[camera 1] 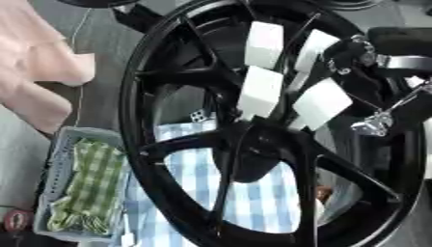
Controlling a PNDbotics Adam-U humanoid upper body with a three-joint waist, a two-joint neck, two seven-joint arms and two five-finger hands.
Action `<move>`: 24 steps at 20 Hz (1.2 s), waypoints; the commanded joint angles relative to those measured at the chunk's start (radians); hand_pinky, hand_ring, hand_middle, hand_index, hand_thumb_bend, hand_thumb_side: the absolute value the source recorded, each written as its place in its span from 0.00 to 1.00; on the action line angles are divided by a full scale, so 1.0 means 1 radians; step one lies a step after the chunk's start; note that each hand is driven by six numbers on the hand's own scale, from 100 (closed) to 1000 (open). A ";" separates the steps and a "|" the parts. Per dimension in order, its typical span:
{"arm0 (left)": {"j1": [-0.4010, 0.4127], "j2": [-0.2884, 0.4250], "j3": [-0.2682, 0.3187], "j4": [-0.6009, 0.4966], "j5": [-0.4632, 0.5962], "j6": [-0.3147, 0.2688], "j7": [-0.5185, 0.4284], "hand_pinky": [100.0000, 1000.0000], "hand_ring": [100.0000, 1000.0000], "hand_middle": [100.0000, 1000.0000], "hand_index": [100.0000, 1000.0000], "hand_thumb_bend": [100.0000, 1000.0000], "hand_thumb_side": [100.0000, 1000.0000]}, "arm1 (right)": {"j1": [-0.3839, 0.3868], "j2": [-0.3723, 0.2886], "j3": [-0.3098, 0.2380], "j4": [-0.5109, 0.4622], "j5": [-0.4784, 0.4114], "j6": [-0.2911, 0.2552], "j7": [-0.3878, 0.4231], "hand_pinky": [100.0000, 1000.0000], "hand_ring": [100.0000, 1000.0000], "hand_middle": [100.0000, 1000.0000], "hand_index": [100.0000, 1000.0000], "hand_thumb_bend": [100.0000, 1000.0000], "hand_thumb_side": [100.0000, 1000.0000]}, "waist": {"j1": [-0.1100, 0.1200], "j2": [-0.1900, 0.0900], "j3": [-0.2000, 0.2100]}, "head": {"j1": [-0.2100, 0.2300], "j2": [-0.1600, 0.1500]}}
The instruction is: Pull the pin out of the wheel hub.
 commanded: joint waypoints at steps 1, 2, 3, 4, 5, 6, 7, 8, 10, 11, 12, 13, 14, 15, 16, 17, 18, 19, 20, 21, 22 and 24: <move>-0.007 0.010 0.003 -0.020 0.003 0.000 -0.004 0.85 0.67 0.62 0.76 0.08 0.77 | -0.007 -0.024 -0.015 -0.001 -0.014 0.003 -0.010 0.13 0.11 0.58 0.73 0.17 0.00 | 0.004 -0.017 0.000 | -0.002 -0.016; -0.007 0.010 0.003 -0.020 0.003 0.000 -0.004 0.85 0.67 0.62 0.76 0.08 0.77 | -0.007 -0.024 -0.015 -0.001 -0.016 0.003 -0.011 0.13 0.11 0.58 0.73 0.17 0.00 | 0.004 -0.017 0.001 | -0.001 -0.016; -0.007 0.010 0.003 -0.020 0.003 0.001 -0.005 0.85 0.67 0.62 0.76 0.08 0.77 | -0.007 -0.023 -0.016 -0.001 -0.017 0.004 -0.011 0.13 0.11 0.57 0.72 0.16 0.00 | 0.003 -0.017 0.001 | -0.001 -0.017; -0.007 0.010 0.003 -0.020 0.003 0.001 -0.005 0.85 0.67 0.62 0.76 0.08 0.77 | -0.007 -0.023 -0.016 -0.001 -0.018 0.005 -0.011 0.13 0.10 0.57 0.72 0.16 0.00 | 0.003 -0.017 0.001 | -0.001 -0.017; -0.008 0.009 0.004 -0.020 0.003 0.001 -0.005 0.85 0.67 0.62 0.76 0.08 0.77 | -0.007 -0.023 -0.016 -0.001 -0.019 0.005 -0.011 0.12 0.10 0.56 0.71 0.16 0.00 | 0.003 -0.017 0.001 | -0.001 -0.017; -0.007 0.009 0.004 -0.020 0.003 0.001 -0.005 0.85 0.67 0.62 0.76 0.08 0.77 | -0.006 -0.022 -0.016 -0.001 -0.020 0.006 -0.011 0.12 0.10 0.56 0.71 0.15 0.00 | 0.002 -0.017 0.002 | -0.001 -0.018; -0.007 0.009 0.004 -0.020 0.003 0.001 -0.005 0.85 0.67 0.62 0.76 0.08 0.77 | -0.006 -0.021 -0.015 -0.001 -0.021 0.006 -0.011 0.11 0.10 0.54 0.70 0.14 0.00 | 0.002 -0.016 0.002 | -0.001 -0.018; -0.007 0.009 0.004 -0.020 0.003 0.002 -0.005 0.85 0.67 0.62 0.76 0.08 0.77 | -0.006 -0.021 -0.015 -0.001 -0.024 0.007 -0.012 0.11 0.09 0.53 0.68 0.13 0.00 | 0.002 -0.016 0.002 | -0.001 -0.017; -0.007 0.008 0.004 -0.020 0.002 0.002 -0.005 0.85 0.67 0.62 0.76 0.08 0.77 | -0.008 -0.019 -0.015 -0.001 -0.033 0.009 -0.015 0.10 0.08 0.50 0.66 0.11 0.00 | 0.001 -0.016 0.003 | -0.001 -0.015; -0.007 0.008 0.004 -0.020 0.002 0.003 -0.005 0.85 0.67 0.62 0.76 0.08 0.77 | -0.009 -0.019 -0.014 -0.001 -0.037 0.010 -0.015 0.09 0.08 0.48 0.64 0.09 0.00 | 0.001 -0.016 0.003 | -0.001 -0.014; -0.008 0.008 0.004 -0.020 0.002 0.003 -0.006 0.85 0.67 0.62 0.76 0.08 0.77 | -0.009 -0.018 -0.013 -0.001 -0.043 0.011 -0.015 0.09 0.07 0.47 0.63 0.08 0.00 | 0.001 -0.016 0.002 | -0.001 -0.014; -0.008 0.008 0.004 -0.020 0.002 0.003 -0.006 0.85 0.67 0.62 0.76 0.08 0.77 | -0.009 -0.018 -0.013 -0.001 -0.048 0.012 -0.015 0.08 0.07 0.46 0.62 0.06 0.00 | 0.000 -0.016 0.002 | -0.001 -0.014; -0.008 0.008 0.004 -0.020 0.001 0.004 -0.006 0.85 0.67 0.62 0.76 0.08 0.77 | -0.010 -0.018 -0.013 -0.001 -0.053 0.013 -0.014 0.08 0.07 0.45 0.61 0.04 0.00 | 0.000 -0.016 0.002 | -0.001 -0.014; -0.007 0.008 0.004 -0.020 0.001 0.004 -0.007 0.85 0.67 0.62 0.76 0.08 0.77 | -0.010 -0.017 -0.013 -0.001 -0.058 0.014 -0.013 0.07 0.06 0.44 0.60 0.01 0.00 | 0.000 -0.016 0.002 | -0.001 -0.014; -0.007 0.008 0.004 -0.020 0.002 0.004 -0.007 0.85 0.67 0.62 0.76 0.08 0.77 | -0.011 -0.018 -0.014 -0.001 -0.062 0.015 -0.012 0.07 0.06 0.44 0.60 0.00 0.00 | -0.001 -0.017 0.002 | -0.001 -0.014; -0.007 0.008 0.004 -0.020 0.002 0.004 -0.007 0.85 0.67 0.62 0.76 0.08 0.77 | -0.013 -0.018 -0.014 -0.001 -0.067 0.016 -0.010 0.06 0.06 0.43 0.59 0.00 0.00 | -0.001 -0.017 0.002 | 0.000 -0.013; -0.007 0.008 0.004 -0.020 0.001 0.005 -0.008 0.85 0.67 0.62 0.77 0.08 0.77 | -0.014 -0.019 -0.015 -0.001 -0.072 0.017 -0.008 0.06 0.05 0.43 0.59 0.00 0.00 | -0.001 -0.018 0.002 | 0.000 -0.013; -0.006 0.008 0.004 -0.020 0.001 0.006 -0.008 0.85 0.67 0.62 0.77 0.08 0.77 | -0.016 -0.019 -0.016 -0.001 -0.078 0.018 -0.006 0.05 0.05 0.42 0.58 0.00 0.00 | -0.002 -0.019 0.002 | 0.000 -0.012; -0.006 0.008 0.004 -0.020 0.001 0.007 -0.009 0.85 0.67 0.62 0.77 0.08 0.77 | -0.019 -0.019 -0.017 -0.001 -0.085 0.018 -0.004 0.05 0.04 0.42 0.57 0.00 0.00 | -0.002 -0.020 0.002 | 0.000 -0.012; -0.006 0.008 0.004 -0.020 0.001 0.007 -0.009 0.85 0.67 0.62 0.77 0.08 0.77 | -0.021 -0.020 -0.018 -0.001 -0.092 0.019 -0.003 0.05 0.04 0.41 0.57 0.00 0.00 | -0.002 -0.021 0.001 | 0.000 -0.012; -0.006 0.009 0.004 -0.020 0.001 0.007 -0.009 0.85 0.67 0.62 0.77 0.08 0.77 | -0.023 -0.020 -0.020 -0.001 -0.098 0.020 -0.001 0.04 0.04 0.41 0.56 0.00 0.00 | -0.003 -0.021 0.001 | 0.000 -0.012; -0.006 0.009 0.004 -0.020 0.001 0.008 -0.009 0.85 0.67 0.62 0.76 0.08 0.77 | -0.025 -0.021 -0.022 -0.001 -0.108 0.020 0.002 0.04 0.04 0.40 0.54 0.00 0.00 | -0.004 -0.022 0.001 | 0.000 -0.013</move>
